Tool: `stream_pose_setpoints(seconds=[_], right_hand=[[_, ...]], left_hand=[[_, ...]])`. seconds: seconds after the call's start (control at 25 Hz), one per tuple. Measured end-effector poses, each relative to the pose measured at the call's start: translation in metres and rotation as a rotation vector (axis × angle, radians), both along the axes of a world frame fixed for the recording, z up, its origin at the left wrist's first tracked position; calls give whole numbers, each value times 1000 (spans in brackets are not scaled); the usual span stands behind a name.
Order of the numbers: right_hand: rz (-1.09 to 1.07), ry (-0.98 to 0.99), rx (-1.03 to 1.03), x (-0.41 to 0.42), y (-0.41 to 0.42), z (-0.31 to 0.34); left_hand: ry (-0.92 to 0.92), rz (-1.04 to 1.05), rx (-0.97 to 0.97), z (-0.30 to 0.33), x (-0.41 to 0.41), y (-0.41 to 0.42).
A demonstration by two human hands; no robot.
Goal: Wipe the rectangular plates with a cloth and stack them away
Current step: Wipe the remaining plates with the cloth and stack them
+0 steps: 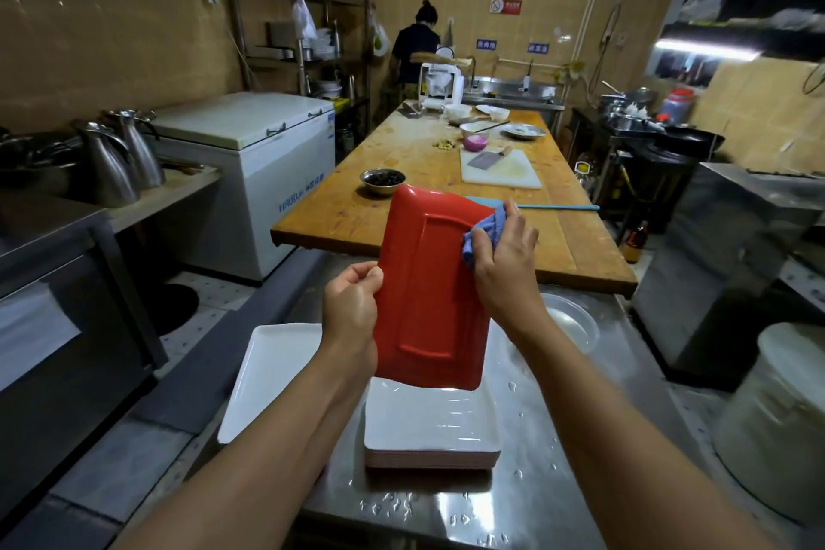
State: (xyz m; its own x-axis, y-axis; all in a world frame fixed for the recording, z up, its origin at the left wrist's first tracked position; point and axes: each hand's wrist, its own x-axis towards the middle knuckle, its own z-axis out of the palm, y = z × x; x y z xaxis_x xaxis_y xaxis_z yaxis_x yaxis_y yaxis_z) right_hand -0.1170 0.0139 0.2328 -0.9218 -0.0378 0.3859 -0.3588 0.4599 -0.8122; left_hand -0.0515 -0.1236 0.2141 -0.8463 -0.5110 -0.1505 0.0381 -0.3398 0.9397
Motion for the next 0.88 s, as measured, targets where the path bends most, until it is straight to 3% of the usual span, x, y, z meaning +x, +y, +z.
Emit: stream_pose_setpoints(seconds=[0.4, 0.64, 0.76, 0.88], right_hand=[[-34, -76, -84, 34, 20, -31], [75, -286, -542, 24, 41, -16], [106, -292, -517, 16, 49, -9], [159, -272, -382, 13, 57, -2]], left_hand=[[11, 56, 177, -6, -25, 23], [61, -76, 116, -10, -26, 28], [-4, -275, -84, -5, -22, 15], [-15, -263, -473, 14, -26, -3]])
